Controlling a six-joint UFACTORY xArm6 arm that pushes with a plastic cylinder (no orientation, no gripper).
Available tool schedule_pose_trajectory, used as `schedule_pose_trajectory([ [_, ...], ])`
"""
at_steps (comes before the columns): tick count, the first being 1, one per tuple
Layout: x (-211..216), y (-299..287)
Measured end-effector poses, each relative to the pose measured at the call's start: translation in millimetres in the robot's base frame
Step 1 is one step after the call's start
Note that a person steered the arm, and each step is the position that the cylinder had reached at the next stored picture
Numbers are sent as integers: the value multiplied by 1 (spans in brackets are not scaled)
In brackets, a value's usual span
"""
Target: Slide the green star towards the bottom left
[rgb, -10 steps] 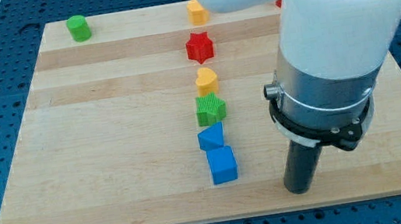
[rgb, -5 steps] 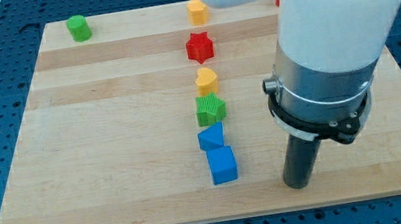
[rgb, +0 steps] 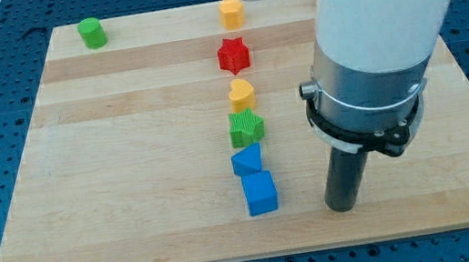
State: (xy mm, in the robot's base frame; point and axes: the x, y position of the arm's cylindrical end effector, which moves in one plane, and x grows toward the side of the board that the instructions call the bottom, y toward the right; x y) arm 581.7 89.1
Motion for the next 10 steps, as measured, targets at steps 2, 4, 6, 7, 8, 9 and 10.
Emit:
schedule_pose_trajectory([
  [2,-40,12],
  [4,-70,-9],
  [6,-75,-44],
  [7,-83,-38],
  [8,-95,-48],
  [9,-117,-65],
  [10,-133,-106],
])
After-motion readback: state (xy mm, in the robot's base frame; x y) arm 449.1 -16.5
